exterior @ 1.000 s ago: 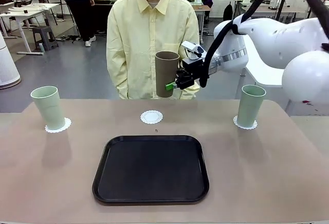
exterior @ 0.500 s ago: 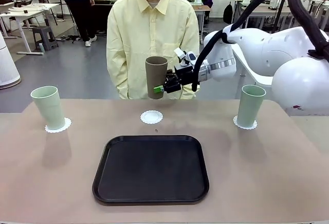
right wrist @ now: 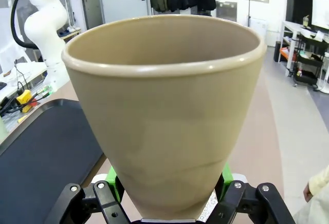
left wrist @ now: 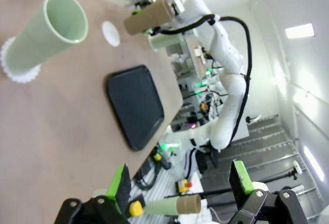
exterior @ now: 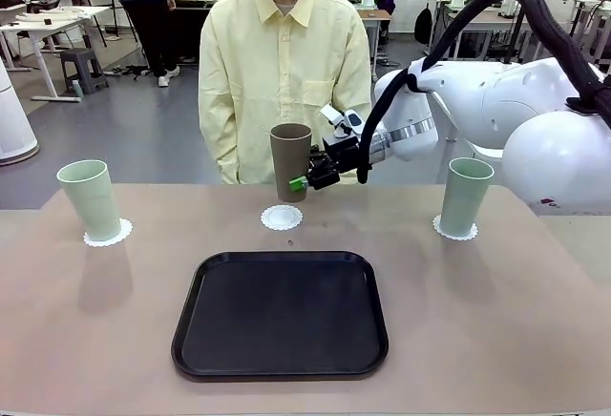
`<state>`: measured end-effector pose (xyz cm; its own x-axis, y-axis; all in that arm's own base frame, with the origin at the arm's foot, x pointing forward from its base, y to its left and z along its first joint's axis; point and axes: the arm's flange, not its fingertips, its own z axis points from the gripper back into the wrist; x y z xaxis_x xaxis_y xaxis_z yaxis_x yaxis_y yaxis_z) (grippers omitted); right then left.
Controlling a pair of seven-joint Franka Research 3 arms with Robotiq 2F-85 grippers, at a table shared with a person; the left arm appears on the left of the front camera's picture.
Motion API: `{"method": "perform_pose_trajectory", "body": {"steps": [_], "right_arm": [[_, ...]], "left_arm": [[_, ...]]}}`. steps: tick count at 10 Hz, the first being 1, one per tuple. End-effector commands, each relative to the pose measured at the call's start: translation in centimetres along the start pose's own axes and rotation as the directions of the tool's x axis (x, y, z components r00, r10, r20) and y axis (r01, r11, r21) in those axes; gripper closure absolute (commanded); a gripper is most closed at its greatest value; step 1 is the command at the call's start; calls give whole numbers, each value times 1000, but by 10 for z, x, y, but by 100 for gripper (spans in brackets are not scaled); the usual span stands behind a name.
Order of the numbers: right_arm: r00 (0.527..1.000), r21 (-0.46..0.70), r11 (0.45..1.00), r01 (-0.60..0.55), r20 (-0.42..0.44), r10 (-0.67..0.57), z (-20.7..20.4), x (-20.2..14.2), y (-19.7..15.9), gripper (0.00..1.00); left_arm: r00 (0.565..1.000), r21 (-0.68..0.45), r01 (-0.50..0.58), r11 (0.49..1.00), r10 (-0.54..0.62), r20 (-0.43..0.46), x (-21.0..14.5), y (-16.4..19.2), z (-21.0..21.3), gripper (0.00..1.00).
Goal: Place coasters on the table and set cups on them.
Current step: Take one Reusable plastic cup from the Flat Tray and place it on a coaster set by the human.
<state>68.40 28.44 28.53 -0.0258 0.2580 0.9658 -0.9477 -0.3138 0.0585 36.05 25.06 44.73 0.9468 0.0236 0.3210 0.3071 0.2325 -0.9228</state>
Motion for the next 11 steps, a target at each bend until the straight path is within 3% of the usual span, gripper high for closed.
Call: {"method": "perform_pose_trajectory", "body": {"steps": [1,5,11], "right_arm": [[1000,32,999,18,-3,-18,0,-3,-11,19],[999,19,999,36,-39,-35,-19,-24,-17,19],[998,28,999,44,-46,-43,-31,-29,-18,19]], "left_arm": [[1000,-3,3,1000,-3,6,-1,-1,0,0],[1000,-3,3,1000,-3,6,-1,-1,0,0],[1000,-3,3,1000,-3,6,-1,-1,0,0]]}}
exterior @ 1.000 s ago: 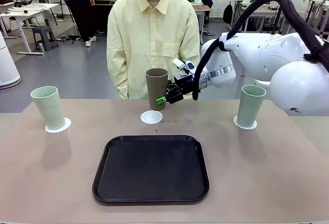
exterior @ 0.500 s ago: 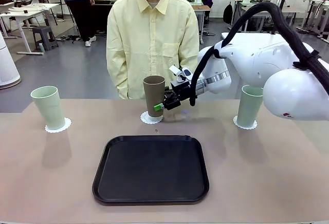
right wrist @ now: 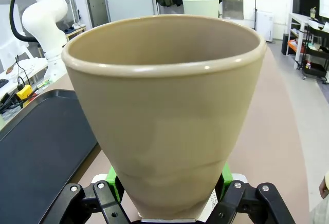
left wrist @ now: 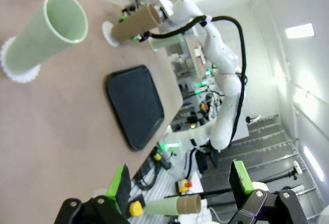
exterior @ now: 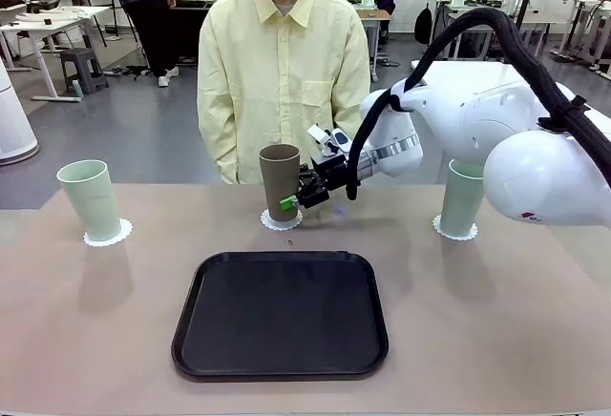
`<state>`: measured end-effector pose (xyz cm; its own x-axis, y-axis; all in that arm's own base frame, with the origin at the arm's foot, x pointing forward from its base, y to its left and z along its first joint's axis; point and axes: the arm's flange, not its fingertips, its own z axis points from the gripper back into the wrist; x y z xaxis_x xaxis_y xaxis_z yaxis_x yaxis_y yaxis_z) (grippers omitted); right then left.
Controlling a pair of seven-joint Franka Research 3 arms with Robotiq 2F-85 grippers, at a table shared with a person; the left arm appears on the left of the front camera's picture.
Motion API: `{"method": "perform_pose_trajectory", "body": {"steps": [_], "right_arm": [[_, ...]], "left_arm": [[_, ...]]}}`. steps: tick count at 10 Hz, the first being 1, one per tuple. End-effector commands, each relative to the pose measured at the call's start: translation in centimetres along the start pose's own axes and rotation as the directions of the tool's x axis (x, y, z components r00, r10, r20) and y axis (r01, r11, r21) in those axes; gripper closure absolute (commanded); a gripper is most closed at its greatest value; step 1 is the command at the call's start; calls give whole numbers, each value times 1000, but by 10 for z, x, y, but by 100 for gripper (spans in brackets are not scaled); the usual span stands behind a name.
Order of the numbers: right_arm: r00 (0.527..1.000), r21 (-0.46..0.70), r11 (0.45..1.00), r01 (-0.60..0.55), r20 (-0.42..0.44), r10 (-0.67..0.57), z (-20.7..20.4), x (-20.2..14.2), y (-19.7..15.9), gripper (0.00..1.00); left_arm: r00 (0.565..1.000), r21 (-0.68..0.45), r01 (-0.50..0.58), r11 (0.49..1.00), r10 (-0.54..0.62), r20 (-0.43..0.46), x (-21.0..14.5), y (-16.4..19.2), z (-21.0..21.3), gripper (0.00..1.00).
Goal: Place coasters on the table and set cups on them.
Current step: Take one Reusable plastic cup from the Flat Tray and place it on a coaster set by the human.
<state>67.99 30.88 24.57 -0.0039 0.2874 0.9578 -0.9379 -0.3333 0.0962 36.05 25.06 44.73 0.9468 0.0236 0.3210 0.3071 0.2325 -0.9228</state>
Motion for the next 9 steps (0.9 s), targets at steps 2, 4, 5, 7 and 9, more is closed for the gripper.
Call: {"method": "perform_pose_trajectory", "body": {"steps": [2,4,5,7,9], "right_arm": [[999,-9,1000,18,-34,-18,1,0,-14,19],[999,-10,1000,12,-40,-13,-4,-2,-17,19],[999,-10,1000,14,-40,-14,-6,-4,-19,19],[999,-10,1000,17,-39,-18,-7,-7,-23,19],[999,-5,1000,17,-45,-17,-8,-7,-23,0]], "left_arm": [[1000,-3,3,1000,-3,6,-1,-1,0,0],[1000,-3,3,1000,-3,6,-1,-1,0,0],[1000,-3,3,1000,-3,6,-1,-1,0,0],[1000,-3,3,1000,-3,6,-1,-1,0,0],[1000,-3,3,1000,-3,6,-1,-1,0,0]]}}
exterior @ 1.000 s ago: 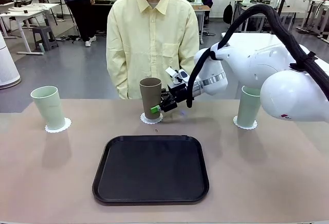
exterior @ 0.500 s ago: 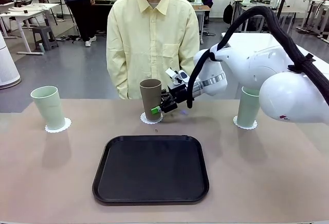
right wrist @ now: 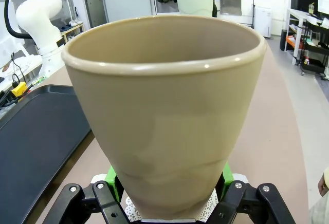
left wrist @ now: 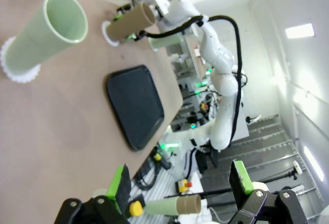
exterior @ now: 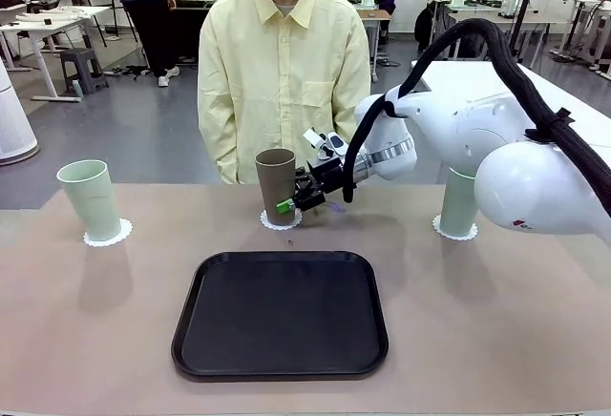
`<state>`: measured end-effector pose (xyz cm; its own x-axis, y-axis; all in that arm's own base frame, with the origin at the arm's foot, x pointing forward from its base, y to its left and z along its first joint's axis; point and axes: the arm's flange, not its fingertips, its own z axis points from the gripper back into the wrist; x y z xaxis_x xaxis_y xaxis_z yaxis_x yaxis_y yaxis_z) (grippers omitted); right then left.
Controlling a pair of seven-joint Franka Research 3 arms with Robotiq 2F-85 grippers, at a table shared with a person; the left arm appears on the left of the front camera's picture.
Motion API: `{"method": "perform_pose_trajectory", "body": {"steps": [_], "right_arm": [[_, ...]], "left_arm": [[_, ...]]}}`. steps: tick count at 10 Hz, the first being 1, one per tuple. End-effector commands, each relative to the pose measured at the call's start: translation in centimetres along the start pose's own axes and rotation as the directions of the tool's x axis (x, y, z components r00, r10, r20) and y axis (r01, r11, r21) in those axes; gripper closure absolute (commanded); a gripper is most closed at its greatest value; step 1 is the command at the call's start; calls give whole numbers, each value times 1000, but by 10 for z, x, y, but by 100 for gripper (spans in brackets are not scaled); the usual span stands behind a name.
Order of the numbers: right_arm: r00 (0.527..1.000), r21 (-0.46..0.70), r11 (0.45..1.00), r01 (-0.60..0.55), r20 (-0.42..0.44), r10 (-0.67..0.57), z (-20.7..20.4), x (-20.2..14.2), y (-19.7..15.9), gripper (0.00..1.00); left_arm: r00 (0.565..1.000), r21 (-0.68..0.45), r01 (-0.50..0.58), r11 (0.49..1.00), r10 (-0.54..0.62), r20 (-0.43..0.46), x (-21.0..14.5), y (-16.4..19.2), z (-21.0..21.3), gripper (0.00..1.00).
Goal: Place coasters on the table and set cups on them.
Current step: Take one Reusable plastic cup from the Flat Tray and place it on a coaster set by the human.
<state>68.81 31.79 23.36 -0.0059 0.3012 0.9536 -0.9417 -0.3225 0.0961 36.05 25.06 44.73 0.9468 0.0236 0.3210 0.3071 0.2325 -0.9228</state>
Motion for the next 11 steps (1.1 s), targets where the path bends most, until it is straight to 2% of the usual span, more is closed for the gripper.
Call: {"method": "perform_pose_trajectory", "body": {"steps": [1,11], "right_arm": [[999,8,1000,15,-33,-14,0,3,-11,0],[977,-23,998,53,-206,-57,7,9,3,0]], "left_arm": [[1000,-3,3,1000,-3,6,-1,-1,0,0],[1000,-3,3,1000,-3,6,-1,-1,0,0]]}}
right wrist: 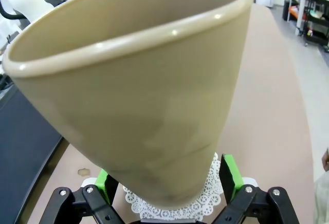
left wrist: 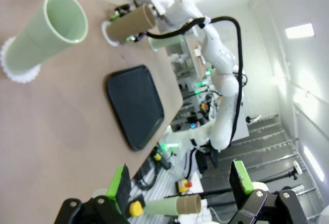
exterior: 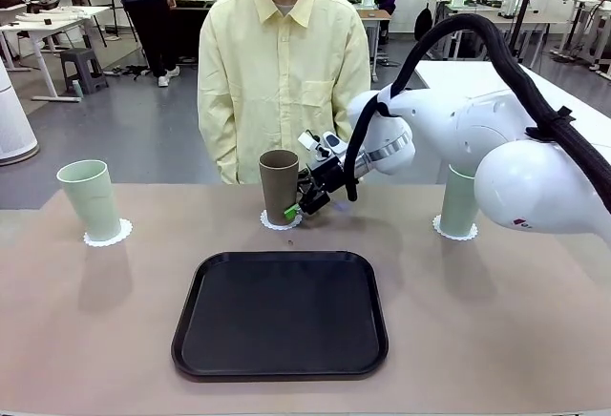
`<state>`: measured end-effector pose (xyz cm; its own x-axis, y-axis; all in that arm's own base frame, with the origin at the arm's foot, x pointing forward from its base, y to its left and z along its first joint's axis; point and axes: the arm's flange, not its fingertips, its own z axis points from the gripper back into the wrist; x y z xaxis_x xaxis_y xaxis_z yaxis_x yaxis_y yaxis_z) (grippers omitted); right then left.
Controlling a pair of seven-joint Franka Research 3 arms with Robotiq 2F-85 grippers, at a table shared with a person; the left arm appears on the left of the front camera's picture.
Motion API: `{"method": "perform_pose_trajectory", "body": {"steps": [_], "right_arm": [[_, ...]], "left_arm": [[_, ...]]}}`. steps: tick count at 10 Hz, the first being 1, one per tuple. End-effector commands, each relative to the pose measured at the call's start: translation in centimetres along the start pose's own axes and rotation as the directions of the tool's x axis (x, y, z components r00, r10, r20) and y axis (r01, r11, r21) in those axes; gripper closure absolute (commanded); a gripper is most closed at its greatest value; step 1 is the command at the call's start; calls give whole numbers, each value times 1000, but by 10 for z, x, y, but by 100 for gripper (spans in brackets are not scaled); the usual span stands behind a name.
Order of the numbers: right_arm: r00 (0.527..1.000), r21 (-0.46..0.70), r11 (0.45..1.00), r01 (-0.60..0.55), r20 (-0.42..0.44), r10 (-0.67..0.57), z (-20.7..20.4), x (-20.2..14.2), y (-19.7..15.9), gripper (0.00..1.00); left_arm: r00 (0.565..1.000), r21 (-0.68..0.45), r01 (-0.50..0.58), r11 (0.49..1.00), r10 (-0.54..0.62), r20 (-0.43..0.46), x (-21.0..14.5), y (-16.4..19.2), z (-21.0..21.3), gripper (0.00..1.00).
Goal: Place coasters on the table and set cups on them.
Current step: Take one Reusable plastic cup from the Flat Tray and place it on a coaster set by the human.
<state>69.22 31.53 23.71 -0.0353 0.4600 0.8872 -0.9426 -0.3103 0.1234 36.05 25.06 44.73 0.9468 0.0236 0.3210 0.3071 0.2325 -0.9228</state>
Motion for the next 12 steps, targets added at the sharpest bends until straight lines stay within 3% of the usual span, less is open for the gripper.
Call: {"method": "perform_pose_trajectory", "body": {"steps": [1,9,10,12], "right_arm": [[998,-24,999,32,-57,-34,7,7,8,0],[970,-187,978,89,-207,-127,56,28,49,0],[945,-264,957,122,-265,-193,67,38,61,0],[848,-433,876,211,-365,-385,88,63,87,0]], "left_arm": [[1000,-3,3,1000,-3,6,-1,-1,0,0],[1000,-3,3,1000,-3,6,-1,-1,0,0],[1000,-3,3,1000,-3,6,-1,-1,0,0],[1000,-3,3,1000,-3,6,-1,-1,0,0]]}}
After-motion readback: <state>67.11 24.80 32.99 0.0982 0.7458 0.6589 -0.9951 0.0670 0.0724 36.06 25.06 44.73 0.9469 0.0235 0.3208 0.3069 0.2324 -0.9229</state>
